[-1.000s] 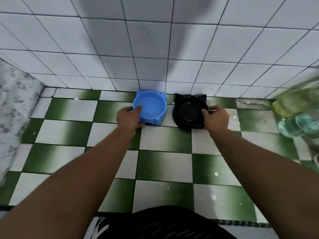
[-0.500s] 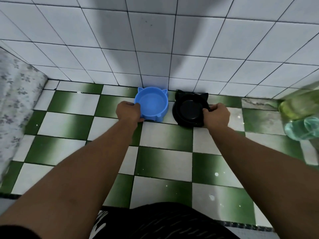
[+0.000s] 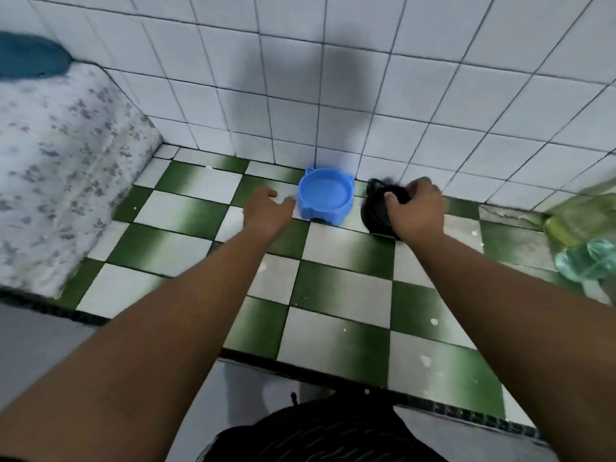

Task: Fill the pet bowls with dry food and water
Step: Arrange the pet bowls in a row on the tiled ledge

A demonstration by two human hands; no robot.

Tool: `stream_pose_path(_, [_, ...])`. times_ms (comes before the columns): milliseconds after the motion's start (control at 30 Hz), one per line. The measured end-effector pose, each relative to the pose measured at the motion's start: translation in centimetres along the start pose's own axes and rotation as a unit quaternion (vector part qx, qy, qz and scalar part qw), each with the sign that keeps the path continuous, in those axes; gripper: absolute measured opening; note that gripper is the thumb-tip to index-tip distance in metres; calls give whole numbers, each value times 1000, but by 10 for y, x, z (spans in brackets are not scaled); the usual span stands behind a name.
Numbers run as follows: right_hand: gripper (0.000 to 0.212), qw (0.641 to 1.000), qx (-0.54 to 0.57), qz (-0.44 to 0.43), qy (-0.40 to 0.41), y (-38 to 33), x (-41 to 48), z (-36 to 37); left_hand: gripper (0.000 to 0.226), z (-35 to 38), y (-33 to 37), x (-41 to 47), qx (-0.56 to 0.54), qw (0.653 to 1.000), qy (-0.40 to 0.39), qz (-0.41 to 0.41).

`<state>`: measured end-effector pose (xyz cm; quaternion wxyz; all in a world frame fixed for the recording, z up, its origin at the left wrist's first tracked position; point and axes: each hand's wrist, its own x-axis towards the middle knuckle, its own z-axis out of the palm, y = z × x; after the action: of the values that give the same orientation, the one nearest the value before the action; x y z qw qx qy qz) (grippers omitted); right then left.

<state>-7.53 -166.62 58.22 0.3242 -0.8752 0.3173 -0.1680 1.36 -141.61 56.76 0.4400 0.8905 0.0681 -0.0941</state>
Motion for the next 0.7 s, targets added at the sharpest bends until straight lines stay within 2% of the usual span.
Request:
stream_pose_path(167, [32,989,47,-110,-88,-85,-88,42,33,-95,-59,-57,-29,999,6,32])
stream_pose_path(367, [33,957,67,-199,-202,-196,-246,116,28,-239,-186,-134,-63,996,54,-35])
stream_pose_path(533, [33,912,90,-255,-308,-277,-374,180,19,-356,-296,-202,-105,978,157,-88])
stream_pose_path(700, [35,843,92,-324,-419,-352,-476,232,24,-453,-389,-258,-103,944,273,-151])
